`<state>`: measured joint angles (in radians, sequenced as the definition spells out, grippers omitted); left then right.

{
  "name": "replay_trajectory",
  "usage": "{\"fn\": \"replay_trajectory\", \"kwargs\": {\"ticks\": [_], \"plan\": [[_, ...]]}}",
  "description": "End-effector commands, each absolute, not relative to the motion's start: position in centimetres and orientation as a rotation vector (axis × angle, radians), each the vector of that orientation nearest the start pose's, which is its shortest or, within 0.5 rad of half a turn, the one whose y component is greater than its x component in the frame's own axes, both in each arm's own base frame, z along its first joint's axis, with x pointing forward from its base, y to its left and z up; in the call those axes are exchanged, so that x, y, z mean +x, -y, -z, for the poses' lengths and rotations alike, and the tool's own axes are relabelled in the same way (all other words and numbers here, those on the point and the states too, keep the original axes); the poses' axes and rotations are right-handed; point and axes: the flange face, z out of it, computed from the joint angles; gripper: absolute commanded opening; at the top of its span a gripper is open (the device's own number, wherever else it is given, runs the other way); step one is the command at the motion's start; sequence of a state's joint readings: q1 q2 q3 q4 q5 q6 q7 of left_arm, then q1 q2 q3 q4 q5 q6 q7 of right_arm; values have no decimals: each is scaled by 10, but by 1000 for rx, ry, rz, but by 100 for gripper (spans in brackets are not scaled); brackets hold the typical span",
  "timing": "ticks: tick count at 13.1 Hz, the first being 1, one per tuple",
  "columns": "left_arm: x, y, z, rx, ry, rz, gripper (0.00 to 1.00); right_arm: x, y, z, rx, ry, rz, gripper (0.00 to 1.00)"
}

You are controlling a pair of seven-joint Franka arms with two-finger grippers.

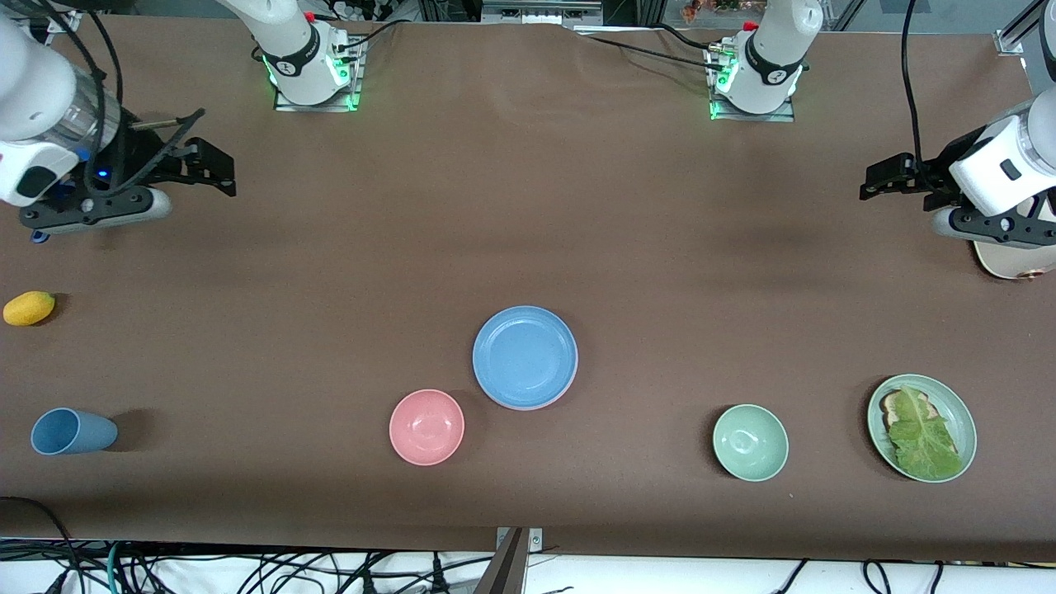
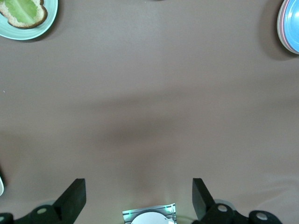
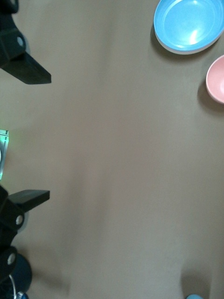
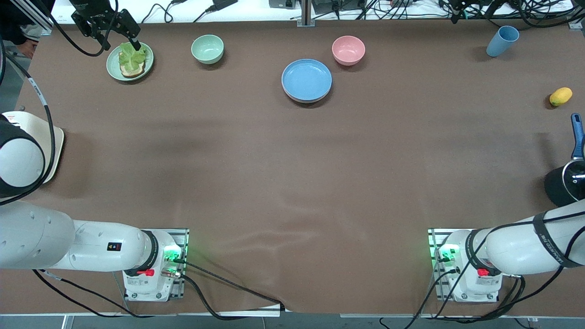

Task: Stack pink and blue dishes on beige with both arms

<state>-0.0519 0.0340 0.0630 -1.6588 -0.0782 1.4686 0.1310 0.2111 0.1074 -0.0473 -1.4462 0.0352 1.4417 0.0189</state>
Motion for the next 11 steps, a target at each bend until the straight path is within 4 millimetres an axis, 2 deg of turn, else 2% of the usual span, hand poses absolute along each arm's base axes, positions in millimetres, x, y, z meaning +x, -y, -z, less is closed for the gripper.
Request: {"fn": "replay_trajectory", "kwargs": {"ticks": [1,3,11], "plan": [[547,1,-557,-3208,-212,-336,100,558,-88,-617,-3100,225,-209,100],[552,1,-554,-3206,-214,-343,100,553,-86,-615,-3103,221,-263,100],[555,8,-566,-3207,-233,-302,100,554,-86,-626,-3120,196,-215,100]]}}
